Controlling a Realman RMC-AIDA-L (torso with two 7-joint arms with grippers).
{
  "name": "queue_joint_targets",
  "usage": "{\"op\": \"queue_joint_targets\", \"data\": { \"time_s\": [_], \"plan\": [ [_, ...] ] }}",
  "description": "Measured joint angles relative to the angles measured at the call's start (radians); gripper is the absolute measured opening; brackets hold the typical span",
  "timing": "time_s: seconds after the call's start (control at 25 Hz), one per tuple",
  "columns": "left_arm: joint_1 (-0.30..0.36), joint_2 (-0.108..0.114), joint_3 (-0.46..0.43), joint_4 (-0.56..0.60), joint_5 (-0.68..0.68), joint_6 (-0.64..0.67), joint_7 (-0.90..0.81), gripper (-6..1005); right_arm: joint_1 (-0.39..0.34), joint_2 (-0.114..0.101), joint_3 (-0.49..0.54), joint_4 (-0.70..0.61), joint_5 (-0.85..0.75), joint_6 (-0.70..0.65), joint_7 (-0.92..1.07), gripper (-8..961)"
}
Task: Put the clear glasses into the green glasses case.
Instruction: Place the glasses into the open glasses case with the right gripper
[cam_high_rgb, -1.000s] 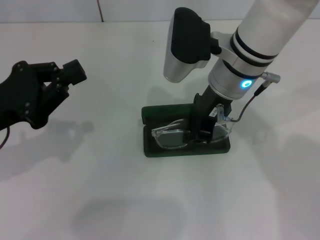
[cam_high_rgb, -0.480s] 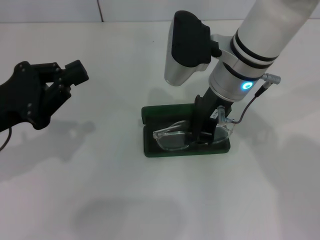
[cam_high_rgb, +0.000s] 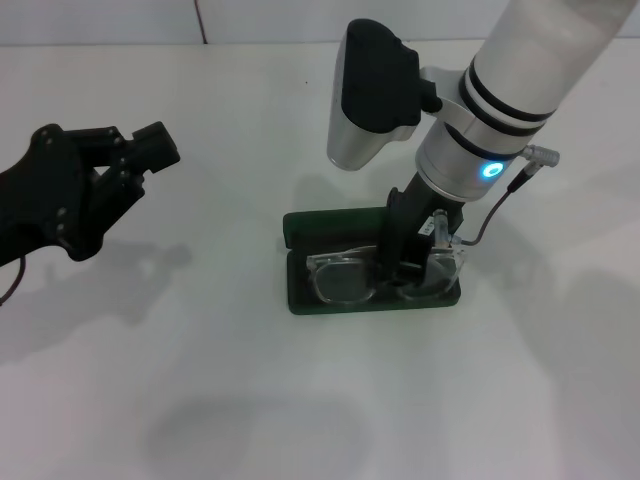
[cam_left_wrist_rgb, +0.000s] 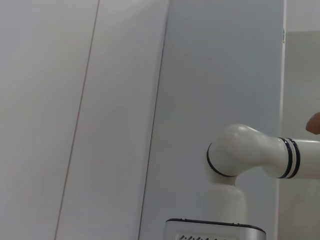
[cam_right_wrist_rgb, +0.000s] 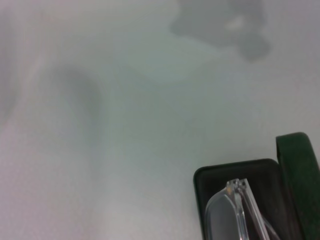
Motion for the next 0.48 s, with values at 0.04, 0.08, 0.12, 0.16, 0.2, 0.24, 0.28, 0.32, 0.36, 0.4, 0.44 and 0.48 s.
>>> {"op": "queue_joint_targets", "data": {
  "time_s": [0.04,0.08,0.12,0.16,0.2,0.24,0.28,0.32,0.36,0.4,0.44,0.48],
  "plan": [
    [0.000,0.000,0.000,0.000,0.000,0.000,0.000,89,0.000,0.000,0.000,0.000,0.000,0.002,0.001,141],
    [0.000,0.000,0.000,0.000,0.000,0.000,0.000,89,-0.001,0.000,0.000,0.000,-0.001,0.004,0.001,141],
    [0.001,0.000,0.000,0.000,0.000,0.000,0.000,89,-0.001,0.000,0.000,0.000,-0.001,0.005,0.001,141],
    [0.001,0.000,0.000,0.000,0.000,0.000,0.000,89,-0.001,0.000,0.000,-0.001,-0.001,0.005,0.001,141],
    [0.002,0.000,0.000,0.000,0.000,0.000,0.000,89,-0.001,0.000,0.000,-0.003,-0.001,0.005,0.001,141],
    [0.003,0.000,0.000,0.000,0.000,0.000,0.000,89,-0.001,0.000,0.000,-0.006,-0.001,0.004,0.001,141],
    [0.004,0.000,0.000,0.000,0.000,0.000,0.000,89,-0.001,0.000,0.000,-0.008,-0.001,0.004,0.001,141],
    [0.004,0.000,0.000,0.000,0.000,0.000,0.000,89,-0.001,0.000,0.000,-0.010,-0.003,0.003,0.002,141],
    [0.005,0.000,0.000,0.000,0.000,0.000,0.000,89,-0.001,0.000,0.000,-0.011,-0.003,0.003,0.003,141],
    [0.006,0.000,0.000,0.000,0.000,0.000,0.000,90,-0.001,0.000,0.000,-0.012,-0.004,0.002,0.004,141],
    [0.007,0.000,0.000,0.000,0.000,0.000,0.000,90,-0.001,0.000,0.000,-0.012,-0.005,0.002,0.005,141],
    [0.007,0.000,0.000,0.000,0.000,0.000,0.000,90,-0.001,0.000,0.000,-0.013,-0.005,0.001,0.006,141]
  ]
}}
